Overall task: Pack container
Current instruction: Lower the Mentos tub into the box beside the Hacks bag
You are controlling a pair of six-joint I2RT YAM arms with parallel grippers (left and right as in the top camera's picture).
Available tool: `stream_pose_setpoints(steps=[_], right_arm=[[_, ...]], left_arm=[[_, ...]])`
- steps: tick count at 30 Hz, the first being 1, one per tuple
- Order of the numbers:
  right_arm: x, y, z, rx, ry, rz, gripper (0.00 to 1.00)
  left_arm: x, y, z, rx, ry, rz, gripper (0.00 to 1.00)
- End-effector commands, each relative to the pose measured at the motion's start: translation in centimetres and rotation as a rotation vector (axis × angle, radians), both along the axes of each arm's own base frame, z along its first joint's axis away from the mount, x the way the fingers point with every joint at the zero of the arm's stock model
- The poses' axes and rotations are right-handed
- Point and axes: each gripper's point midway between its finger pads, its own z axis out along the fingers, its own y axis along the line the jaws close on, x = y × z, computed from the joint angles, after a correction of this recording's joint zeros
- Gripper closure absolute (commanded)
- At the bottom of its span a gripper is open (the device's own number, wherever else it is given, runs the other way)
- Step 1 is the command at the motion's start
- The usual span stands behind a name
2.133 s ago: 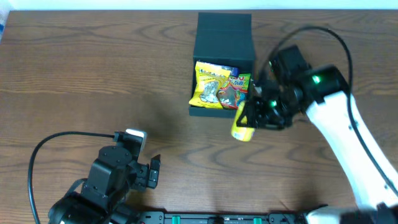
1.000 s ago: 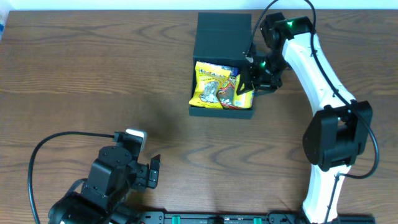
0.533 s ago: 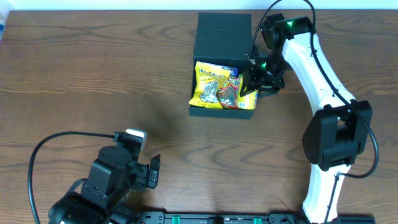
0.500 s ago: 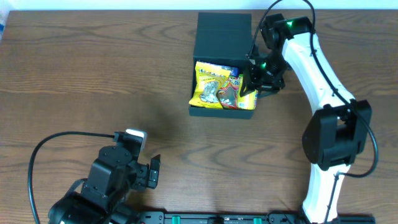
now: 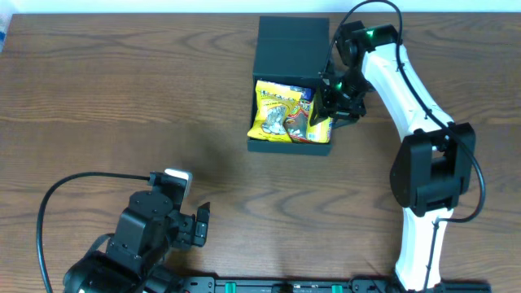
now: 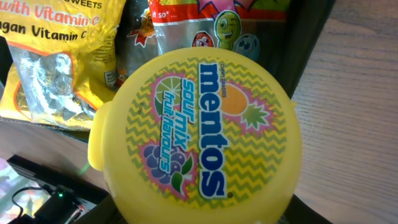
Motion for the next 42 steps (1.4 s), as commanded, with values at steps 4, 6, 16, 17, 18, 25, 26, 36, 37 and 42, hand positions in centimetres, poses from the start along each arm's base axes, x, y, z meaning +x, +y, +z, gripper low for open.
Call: stream_pose_setpoints(steps=[4, 6, 16, 17, 18, 25, 26, 36, 37, 42], right_arm=[[-0.21, 1.13, 0.09, 0.000, 0.004, 0.013, 0.99], [-0.24, 1.19, 0.09, 0.000, 0.004, 0.015, 0.99], [-0.13, 1.00, -0.03, -0.016, -0.004, 0.019, 0.98], [-0.15, 1.04, -0.03, -0.016, -0.004, 0.020, 0.99], [-0.15, 1.04, -0.03, -0.016, -0.004, 0.020, 0.99], [-0.74, 0.96, 0.02, -0.023, 0.020, 0.023, 0.99], [-0.74, 0.96, 0.02, -0.023, 0.020, 0.023, 0.99], [-0.73, 0.98, -0.24, -0.024, 0.024, 0.023, 0.99], [-0.68, 0.99, -0.33, -0.024, 0.024, 0.023, 0.99], [-0.53, 1.55, -0.62, -0.021, 0.013, 0.035, 0.88]], left_arm=[[0.01, 0.11, -0.05, 0.007, -0.002, -0.002, 0.04], [0.01, 0.11, -0.06, 0.007, -0.002, -0.002, 0.04], [0.01, 0.11, -0.05, 0.007, -0.002, -0.002, 0.05], [0.01, 0.11, -0.05, 0.007, -0.002, -0.002, 0.04], [0.02, 0.11, -0.05, 0.007, -0.002, -0.002, 0.05], [0.02, 0.11, -0.05, 0.007, -0.002, -0.002, 0.04], [0.01, 0.11, -0.05, 0.007, -0.002, -0.002, 0.04], [0.01, 0.11, -0.05, 0.007, -0.002, -0.002, 0.04], [0.01, 0.11, -0.05, 0.007, -0.002, -0.002, 0.04], [0.02, 0.11, -0.05, 0.007, -0.002, -0.002, 0.05]])
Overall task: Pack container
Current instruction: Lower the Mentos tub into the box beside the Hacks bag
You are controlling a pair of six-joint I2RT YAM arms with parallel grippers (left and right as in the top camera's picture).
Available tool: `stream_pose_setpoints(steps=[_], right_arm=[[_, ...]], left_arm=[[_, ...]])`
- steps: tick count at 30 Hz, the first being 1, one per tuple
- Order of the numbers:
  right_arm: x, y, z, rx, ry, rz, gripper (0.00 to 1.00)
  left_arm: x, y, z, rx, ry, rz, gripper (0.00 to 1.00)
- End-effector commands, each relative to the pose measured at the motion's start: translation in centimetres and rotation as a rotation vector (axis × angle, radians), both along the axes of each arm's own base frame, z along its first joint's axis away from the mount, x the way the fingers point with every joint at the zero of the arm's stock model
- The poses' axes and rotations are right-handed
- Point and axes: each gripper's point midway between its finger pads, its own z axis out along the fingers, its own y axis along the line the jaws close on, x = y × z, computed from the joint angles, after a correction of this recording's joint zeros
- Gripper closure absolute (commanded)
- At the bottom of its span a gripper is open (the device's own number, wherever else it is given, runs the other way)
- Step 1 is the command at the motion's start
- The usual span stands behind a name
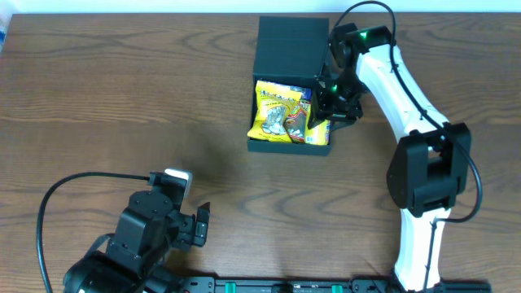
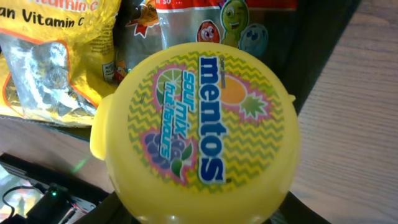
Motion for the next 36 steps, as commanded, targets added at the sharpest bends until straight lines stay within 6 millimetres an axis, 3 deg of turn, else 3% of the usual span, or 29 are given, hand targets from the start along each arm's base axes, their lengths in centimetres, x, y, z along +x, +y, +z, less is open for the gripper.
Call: stream_pose_setpoints(steps=[1, 4, 15, 36], right_arm=[[0.09, 1.07, -0.30, 0.005, -0.001, 0.013, 0.87], [0.18, 1.30, -0.32, 0.007, -0.009, 0.017, 0.77], [-0.03, 1.26, -0.30, 0.004, 0.000, 0.018, 0.81], [0.23, 0.38, -0.56, -0.040, -0.017, 0.028, 0.38]], left_arm=[[0.00, 0.11, -0.06, 0.007, -0.001, -0.003, 0.04], [0.01, 0.11, -0.05, 0.007, -0.002, -0.002, 0.05], [0.00, 0.11, -0.06, 0.008, -0.001, -0.002, 0.04], [0.00, 0.11, -0.06, 0.007, -0.001, -0.003, 0.04]])
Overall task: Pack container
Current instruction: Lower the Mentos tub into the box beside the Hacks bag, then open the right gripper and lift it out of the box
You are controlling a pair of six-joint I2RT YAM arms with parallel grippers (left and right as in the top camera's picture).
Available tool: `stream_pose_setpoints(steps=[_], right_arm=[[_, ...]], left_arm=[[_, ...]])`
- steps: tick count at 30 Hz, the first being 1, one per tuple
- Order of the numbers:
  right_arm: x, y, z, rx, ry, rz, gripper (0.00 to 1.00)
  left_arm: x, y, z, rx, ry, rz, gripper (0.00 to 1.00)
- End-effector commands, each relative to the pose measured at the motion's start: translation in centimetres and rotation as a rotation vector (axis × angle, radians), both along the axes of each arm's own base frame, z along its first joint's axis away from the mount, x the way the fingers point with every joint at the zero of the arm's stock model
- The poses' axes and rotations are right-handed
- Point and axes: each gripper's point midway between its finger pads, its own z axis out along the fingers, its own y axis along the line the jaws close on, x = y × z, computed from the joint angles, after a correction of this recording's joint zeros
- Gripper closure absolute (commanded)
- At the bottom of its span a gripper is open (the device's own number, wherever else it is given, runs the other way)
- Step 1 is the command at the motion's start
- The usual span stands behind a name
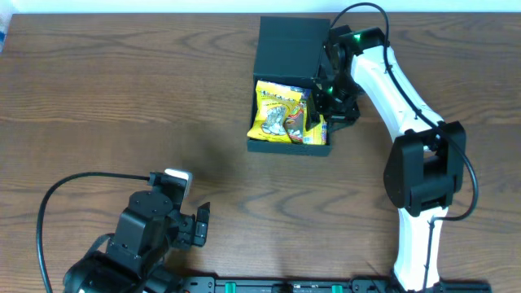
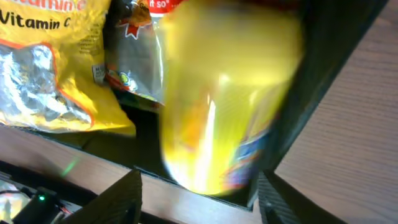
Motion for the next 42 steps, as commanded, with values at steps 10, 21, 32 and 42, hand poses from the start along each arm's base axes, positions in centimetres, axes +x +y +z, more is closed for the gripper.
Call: stream_pose_setpoints(steps=[10, 21, 32, 42], right_arm=[[0.9, 0.3, 1.1, 0.009, -0.059, 0.006, 0.36], [0.1, -1.2, 10.9, 0.018, -0.324, 0.027, 0.33], [-4.0, -6.4, 18.5, -0.084, -0.549, -0.044, 0.23], [-8.9, -11.8, 12.6, -0.146, -0.639, -0.307, 0.01]], left_arm=[[0.0, 0.1, 0.0, 0.007, -0.002, -0.002, 0.04], [0.0, 0.1, -0.1, 0.008, -0.001, -0.002, 0.05], [0.0, 0.1, 0.0, 0.007, -0.002, -0.002, 0.04], [0.0, 0.1, -0.1, 0.007, -0.002, -0.002, 0.04]])
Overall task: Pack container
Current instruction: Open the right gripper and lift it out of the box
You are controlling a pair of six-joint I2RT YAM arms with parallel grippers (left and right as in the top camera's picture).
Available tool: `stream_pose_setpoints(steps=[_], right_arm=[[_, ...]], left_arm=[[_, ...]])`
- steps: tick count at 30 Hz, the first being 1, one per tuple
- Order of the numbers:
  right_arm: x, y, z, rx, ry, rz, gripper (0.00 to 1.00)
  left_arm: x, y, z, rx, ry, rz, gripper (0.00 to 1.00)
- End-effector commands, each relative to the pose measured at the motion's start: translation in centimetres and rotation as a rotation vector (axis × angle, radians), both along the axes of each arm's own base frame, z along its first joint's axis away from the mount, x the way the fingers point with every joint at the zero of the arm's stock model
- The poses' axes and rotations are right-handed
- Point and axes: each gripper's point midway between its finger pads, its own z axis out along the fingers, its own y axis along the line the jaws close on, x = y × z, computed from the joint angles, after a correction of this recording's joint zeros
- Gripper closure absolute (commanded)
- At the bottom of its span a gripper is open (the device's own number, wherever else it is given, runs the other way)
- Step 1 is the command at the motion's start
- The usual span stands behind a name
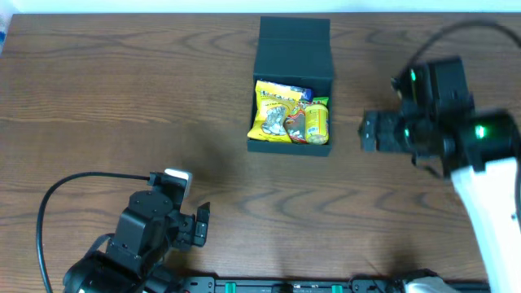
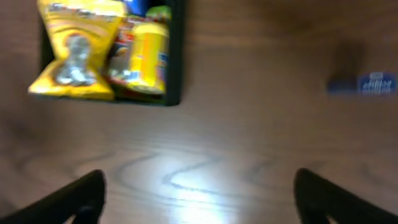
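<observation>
The black container [image 1: 289, 148] stands open at the table's far middle, its lid [image 1: 293, 41] folded back. Inside lie a yellow sweets bag [image 1: 274, 114], a red packet [image 1: 299, 118] and the yellow Mentos tub [image 1: 318, 122] on its side at the right. The right wrist view, blurred, shows the same bag [image 2: 74, 50] and tub [image 2: 149, 56] in the container [image 2: 176, 56]. My right gripper [image 1: 368, 131] [image 2: 199, 202] hovers right of the box, open and empty, fingers [image 2: 84, 198] wide apart. My left gripper [image 1: 200, 225] rests near the front left.
A small blue item [image 2: 367, 84] lies on the wood to the right in the right wrist view. The left arm's cable [image 1: 73, 183] loops over the front left of the table [image 1: 122, 98].
The right gripper has let go of the Mentos tub, which now lies in the box's right side. The gripper has pulled back to the right of the box and stands open.
The right gripper held the Mentos tub over the box's right front corner, lid facing the camera. It then stood a little further over the box. Then the tub was tipping, blurred, with the fingers spread. Now the tub rests inside and the gripper is clear.
</observation>
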Motion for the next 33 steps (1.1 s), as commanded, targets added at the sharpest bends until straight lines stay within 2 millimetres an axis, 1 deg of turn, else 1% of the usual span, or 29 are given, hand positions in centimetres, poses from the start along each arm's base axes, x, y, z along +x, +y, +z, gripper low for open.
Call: stream_pose_setpoints(steps=[1, 5, 7, 10, 12, 15, 18, 21, 24, 26, 33], right_arm=[[-1.7, -1.6, -2.5, 0.002, -0.019, -0.092, 0.01], [-2.3, -2.5, -5.8, 0.007, -0.092, -0.141, 0.01], [-2.9, -3.9, -8.0, -0.016, -0.108, -0.240, 0.01], [-4.2, -6.8, -11.4, -0.095, -0.106, -0.425, 0.01], [-4.7, -8.1, -13.2, -0.160, -0.110, -0.473, 0.01], [-4.8, -9.2, -14.9, -0.213, -0.133, -0.501, 0.01], [-4.2, -9.7, -15.8, -0.248, -0.180, -0.494, 0.01], [-3.5, -10.4, -16.0, -0.285, -0.225, -0.495, 0.01], [-3.3, -12.0, -16.2, -0.338, -0.259, -0.558, 0.01], [-3.2, -12.8, -16.4, -0.356, -0.267, -0.587, 0.01], [-2.1, -14.7, -17.7, -0.357, -0.307, -0.675, 0.01]], left_arm=[[0.0, 0.1, 0.0, 0.007, -0.002, -0.002, 0.04], [0.0, 0.1, 0.0, 0.007, -0.002, -0.002, 0.05], [0.0, 0.1, 0.0, 0.007, -0.002, -0.002, 0.04], [0.0, 0.1, 0.0, 0.007, -0.002, -0.002, 0.04], [0.0, 0.1, 0.0, 0.007, -0.002, -0.002, 0.04], [0.0, 0.1, 0.0, 0.007, -0.002, -0.002, 0.05], [0.0, 0.1, 0.0, 0.007, -0.002, -0.002, 0.04], [0.0, 0.1, 0.0, 0.007, -0.003, -0.002, 0.05], [0.0, 0.1, 0.0, 0.007, -0.002, -0.002, 0.05], [0.0, 0.1, 0.0, 0.007, -0.003, -0.002, 0.04], [0.0, 0.1, -0.1, 0.007, -0.002, -0.002, 0.04]])
